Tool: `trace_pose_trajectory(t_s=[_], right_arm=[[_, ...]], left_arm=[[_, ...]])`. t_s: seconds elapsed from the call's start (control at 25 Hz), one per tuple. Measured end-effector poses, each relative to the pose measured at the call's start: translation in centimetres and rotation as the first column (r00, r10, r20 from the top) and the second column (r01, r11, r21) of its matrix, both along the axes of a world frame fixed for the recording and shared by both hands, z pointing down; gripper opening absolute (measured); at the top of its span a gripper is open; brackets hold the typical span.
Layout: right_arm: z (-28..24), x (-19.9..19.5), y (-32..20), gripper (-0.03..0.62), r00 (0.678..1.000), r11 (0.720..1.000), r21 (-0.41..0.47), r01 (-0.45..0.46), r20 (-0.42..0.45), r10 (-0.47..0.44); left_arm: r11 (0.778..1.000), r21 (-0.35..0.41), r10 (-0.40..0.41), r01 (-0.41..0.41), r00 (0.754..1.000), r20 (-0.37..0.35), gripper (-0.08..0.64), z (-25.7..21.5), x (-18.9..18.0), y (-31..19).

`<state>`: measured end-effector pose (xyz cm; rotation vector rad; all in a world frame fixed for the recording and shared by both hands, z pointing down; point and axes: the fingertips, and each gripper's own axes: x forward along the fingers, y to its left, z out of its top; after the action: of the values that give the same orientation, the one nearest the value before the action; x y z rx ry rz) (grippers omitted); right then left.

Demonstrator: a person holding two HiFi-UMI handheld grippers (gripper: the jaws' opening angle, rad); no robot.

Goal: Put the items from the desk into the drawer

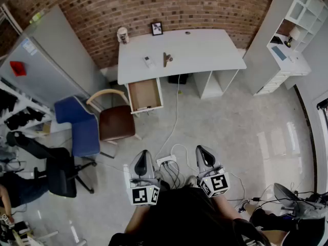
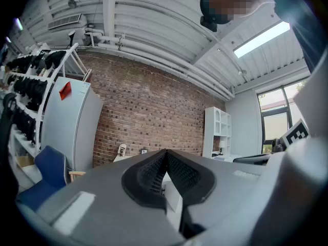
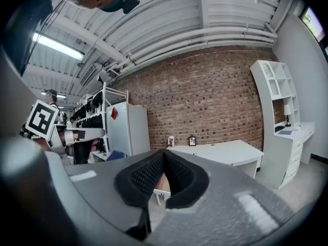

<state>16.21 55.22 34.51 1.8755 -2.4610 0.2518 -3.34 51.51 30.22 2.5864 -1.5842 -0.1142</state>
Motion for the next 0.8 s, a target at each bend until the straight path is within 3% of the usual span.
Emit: trace_pose_trajectory(t_s=[0.36, 0.4, 0.48, 0.8], right_arm=[[-0.5, -0.7, -0.2, 0.005, 1.000, 0.999, 0.032, -0.006, 0.028, 0.005], [-0.5, -0.8, -0.3, 0.018, 1.000, 0.999, 0.034, -0.010, 0.028, 0.009], [-0.3, -0.9, -0.4, 0.154, 1.000, 1.000, 0.029, -0.012, 0.024, 0.011], [-0.4, -2.8, -1.5, 0.166, 1.000, 1.000, 0.015, -0.017, -0.010, 0.017]], left_arm=[[1.000, 0.000, 0.009, -0.009, 1.000, -0.003, 0.019, 0.2, -0.5, -0.1], [1.000, 0.000, 0.010, -0.010, 1.000, -0.003, 0.020, 0.2, -0.6, -0.1], [1.000, 0.001, 0.012, -0.012, 1.000, -0.003, 0.020, 0.2, -0.8, 0.0], [1.000, 0.001, 0.017, -0.017, 1.000, -0.011, 0.020, 0.0, -3.1, -0.5]])
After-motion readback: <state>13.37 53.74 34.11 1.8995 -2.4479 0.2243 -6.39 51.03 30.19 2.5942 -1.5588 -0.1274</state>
